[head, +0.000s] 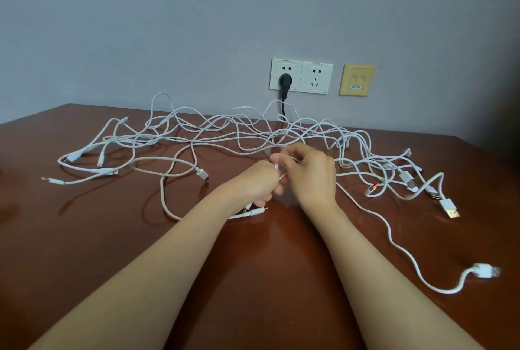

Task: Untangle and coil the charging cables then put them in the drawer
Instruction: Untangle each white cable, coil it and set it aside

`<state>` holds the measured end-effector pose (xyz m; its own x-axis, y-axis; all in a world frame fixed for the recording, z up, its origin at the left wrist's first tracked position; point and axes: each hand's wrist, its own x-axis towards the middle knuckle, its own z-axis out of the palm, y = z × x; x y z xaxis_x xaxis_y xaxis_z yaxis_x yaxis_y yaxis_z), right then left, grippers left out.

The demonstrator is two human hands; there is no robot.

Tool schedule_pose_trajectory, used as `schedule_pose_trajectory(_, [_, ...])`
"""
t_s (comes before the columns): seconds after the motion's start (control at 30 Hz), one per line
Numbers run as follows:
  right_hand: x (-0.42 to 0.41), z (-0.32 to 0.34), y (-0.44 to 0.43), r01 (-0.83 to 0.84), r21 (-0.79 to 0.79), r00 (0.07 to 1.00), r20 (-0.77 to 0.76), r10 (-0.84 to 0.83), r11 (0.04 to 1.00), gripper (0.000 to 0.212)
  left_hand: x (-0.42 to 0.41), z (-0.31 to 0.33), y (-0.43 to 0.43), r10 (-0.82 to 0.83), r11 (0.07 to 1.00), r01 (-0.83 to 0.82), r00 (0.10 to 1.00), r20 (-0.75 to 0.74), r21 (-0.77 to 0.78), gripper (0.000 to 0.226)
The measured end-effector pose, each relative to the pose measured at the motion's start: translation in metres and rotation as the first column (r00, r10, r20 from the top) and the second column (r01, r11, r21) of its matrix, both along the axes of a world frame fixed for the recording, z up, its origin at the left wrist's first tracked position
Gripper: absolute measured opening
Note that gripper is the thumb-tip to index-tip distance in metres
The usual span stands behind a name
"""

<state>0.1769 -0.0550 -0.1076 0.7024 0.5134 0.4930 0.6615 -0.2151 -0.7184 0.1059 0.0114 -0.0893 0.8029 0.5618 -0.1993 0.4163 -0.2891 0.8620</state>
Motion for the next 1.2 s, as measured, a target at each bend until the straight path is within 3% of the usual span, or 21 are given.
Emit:
schedule_pose_trajectory(0.07, [0.001, 0.001, -0.002, -0.003, -0.021, 1.0, -0.004, 0.003, 1.0, 0.011, 0.001, -0.001, 0.0, -0.006, 1.0, 0.005, 1.0, -0.019, -0.016, 0.029])
schedule_pose_trajectory(0.2, [0.001, 0.001, -0.004, -0.006, -0.058, 1.0, 0.022, 0.008, 0.998, 0.013, -0.009, -0.007, 0.005, -0.116, 0.993, 0.115, 0.99, 0.083, 0.017, 0.031])
schedule_pose_trajectory(0.33, [0.001, 0.001, -0.003, -0.034, -0.011, 0.999, -0.006, 0.034, 0.999, 0.019, -0.012, -0.01, 0.01, -0.103, 0.994, 0.099, 0.985, 0.14, 0.038, 0.031])
schedule_pose_trajectory(0.47, [0.0, -0.001, 0.0, -0.055, -0.02, 0.998, 0.031, 0.056, 0.998, 0.028, -0.009, -0.009, 0.013, 0.112, 0.987, -0.073, 0.951, 0.289, -0.143, 0.03])
schedule_pose_trajectory(0.57, [0.001, -0.003, 0.002, -0.07, 0.015, 0.997, -0.02, 0.07, 0.997, 0.021, -0.009, -0.006, 0.019, 0.266, 0.95, -0.172, 0.883, 0.387, -0.261, 0.032])
schedule_pose_trajectory(0.7, [-0.001, -0.003, 0.002, -0.11, 0.041, 0.994, -0.005, 0.11, 0.993, 0.005, -0.01, -0.005, 0.019, 0.359, 0.922, -0.246, 0.834, 0.419, -0.3, 0.031])
schedule_pose_trajectory(0.93, [-0.01, -0.003, 0.006, -0.1, 0.038, 0.991, 0.094, 0.096, 0.994, 0.006, -0.007, -0.01, 0.015, 0.337, 0.927, -0.374, 0.825, 0.454, -0.009, 0.033])
schedule_pose_trajectory(1.1, [-0.007, -0.004, 0.008, -0.056, 0.046, 0.997, 0.048, 0.054, 0.997, 0.012, -0.006, -0.013, 0.009, 0.284, 0.893, -0.41, 0.836, 0.47, 0.189, 0.026])
schedule_pose_trajectory(1.2, [-0.01, -0.003, 0.008, -0.042, 0.074, 0.999, -0.009, 0.043, 0.996, 0.015, -0.005, -0.015, 0.006, 0.278, 0.882, -0.417, 0.836, 0.473, 0.219, 0.028])
